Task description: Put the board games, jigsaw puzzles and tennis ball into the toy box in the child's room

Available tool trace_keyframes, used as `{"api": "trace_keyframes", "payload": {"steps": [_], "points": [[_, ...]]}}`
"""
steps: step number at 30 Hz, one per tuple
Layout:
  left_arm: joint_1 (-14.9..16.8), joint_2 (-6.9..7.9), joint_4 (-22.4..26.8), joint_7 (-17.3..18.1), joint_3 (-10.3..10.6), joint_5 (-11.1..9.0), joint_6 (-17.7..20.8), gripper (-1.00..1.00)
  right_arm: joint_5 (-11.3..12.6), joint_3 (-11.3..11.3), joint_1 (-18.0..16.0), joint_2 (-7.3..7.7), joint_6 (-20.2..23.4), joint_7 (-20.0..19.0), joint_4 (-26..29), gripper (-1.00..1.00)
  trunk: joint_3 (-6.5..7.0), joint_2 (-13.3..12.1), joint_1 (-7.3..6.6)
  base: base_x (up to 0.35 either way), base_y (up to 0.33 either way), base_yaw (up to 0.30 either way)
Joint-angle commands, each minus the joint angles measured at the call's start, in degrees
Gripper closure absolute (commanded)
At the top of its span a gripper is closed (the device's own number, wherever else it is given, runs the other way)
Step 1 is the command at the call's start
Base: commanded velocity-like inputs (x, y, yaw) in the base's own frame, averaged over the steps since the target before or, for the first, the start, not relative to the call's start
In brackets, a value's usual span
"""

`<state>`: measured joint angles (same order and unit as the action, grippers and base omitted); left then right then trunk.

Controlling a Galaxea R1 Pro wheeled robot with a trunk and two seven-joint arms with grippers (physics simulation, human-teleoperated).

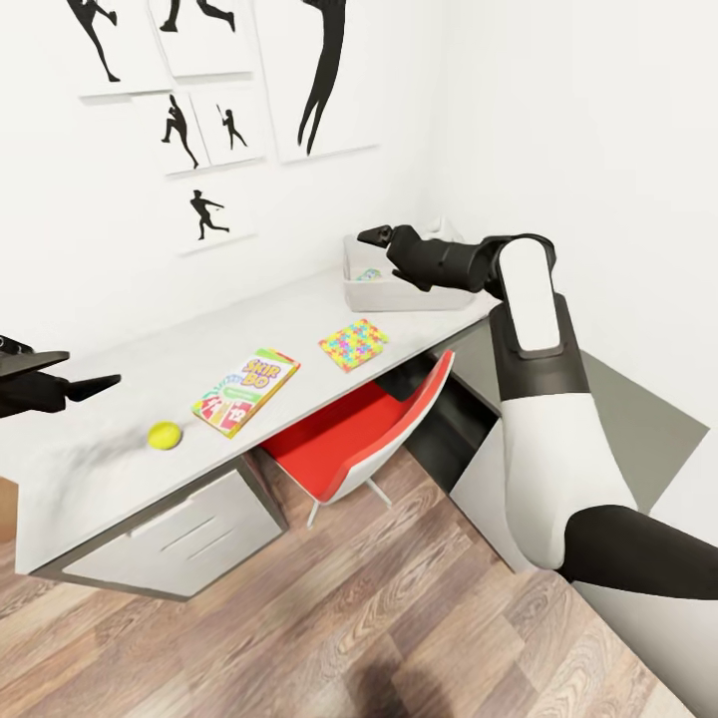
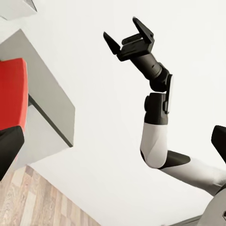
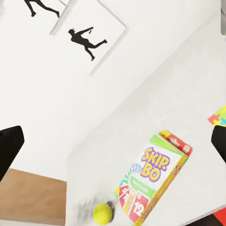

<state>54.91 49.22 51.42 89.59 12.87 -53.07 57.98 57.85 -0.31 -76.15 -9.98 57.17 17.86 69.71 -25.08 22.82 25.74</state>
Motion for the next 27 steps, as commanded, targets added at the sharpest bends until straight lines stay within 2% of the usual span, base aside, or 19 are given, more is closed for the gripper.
{"api": "trace_keyframes", "payload": {"steps": [1, 7, 18, 27], "points": [[0.1, 0.17, -0.1, 0.4, 0.3, -0.1, 0.4, -1.0, 0.5, 0.0, 0.2, -0.02, 0.2, 0.6, 0.3, -1.0, 0.0, 0.1, 0.04, 0.0, 0.0, 0.0], [0.1, 0.8, -0.1, 0.4, 0.3, -0.1, -0.5, -1.0, 0.6, 0.0, 2.0, -0.02, 0.8, 0.6, 1.6, -1.0, 0.57, 0.1, 0.04, 0.0, 0.0, 0.0], [-0.7, 1.49, -0.4, 0.4, 0.4, -0.1, -1.5, -1.0, 0.8, -0.1, 5.2, 3.9, 2.1, 0.6, 8.1, -1.0, 1.62, 0.1, 0.04, 0.0, 0.0, 0.0], [-2.5, 1.55, -0.4, 0.4, 0.4, 0.0, -2.7, -1.0, 1.4, -0.1, 7.6, 5.25, 2.3, 0.6, 10.3, -1.0, 2.48, 0.1, 0.04, 0.0, 0.0, 0.0]]}}
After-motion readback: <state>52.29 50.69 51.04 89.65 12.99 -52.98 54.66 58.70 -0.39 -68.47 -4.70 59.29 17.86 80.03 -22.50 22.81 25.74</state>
